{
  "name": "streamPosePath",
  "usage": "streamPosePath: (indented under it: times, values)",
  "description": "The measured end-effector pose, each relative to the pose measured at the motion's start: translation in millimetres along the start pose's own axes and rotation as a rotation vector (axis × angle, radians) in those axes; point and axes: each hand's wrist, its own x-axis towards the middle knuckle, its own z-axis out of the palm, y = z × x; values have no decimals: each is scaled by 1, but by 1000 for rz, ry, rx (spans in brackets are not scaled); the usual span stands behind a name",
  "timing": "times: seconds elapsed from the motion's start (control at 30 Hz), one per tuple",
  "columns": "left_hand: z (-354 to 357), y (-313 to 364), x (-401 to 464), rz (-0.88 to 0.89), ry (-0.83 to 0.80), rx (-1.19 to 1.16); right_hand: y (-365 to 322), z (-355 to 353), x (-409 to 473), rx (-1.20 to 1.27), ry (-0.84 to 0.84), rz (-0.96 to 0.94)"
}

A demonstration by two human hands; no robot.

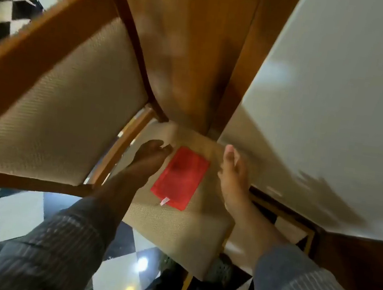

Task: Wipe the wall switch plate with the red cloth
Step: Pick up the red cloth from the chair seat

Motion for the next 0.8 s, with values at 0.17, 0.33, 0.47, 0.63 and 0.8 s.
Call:
streamPosePath:
  times: [0.17,0.33,0.47,0.63,0.8]
  values:
    - [45,-40,71,-12,-36,299,76,27,43,-147,62,130]
    - [83,-77,108,-25,-1,506,137,46,78,-181,111,188]
    - [89,-87,122,-12,45,471,151,57,95,-163,223,222]
    - [72,-78,122,-114,-112,285,149,67,90,-135,129,218]
    - [43,2,52,11,-174,112,46,39,53,-34,180,122]
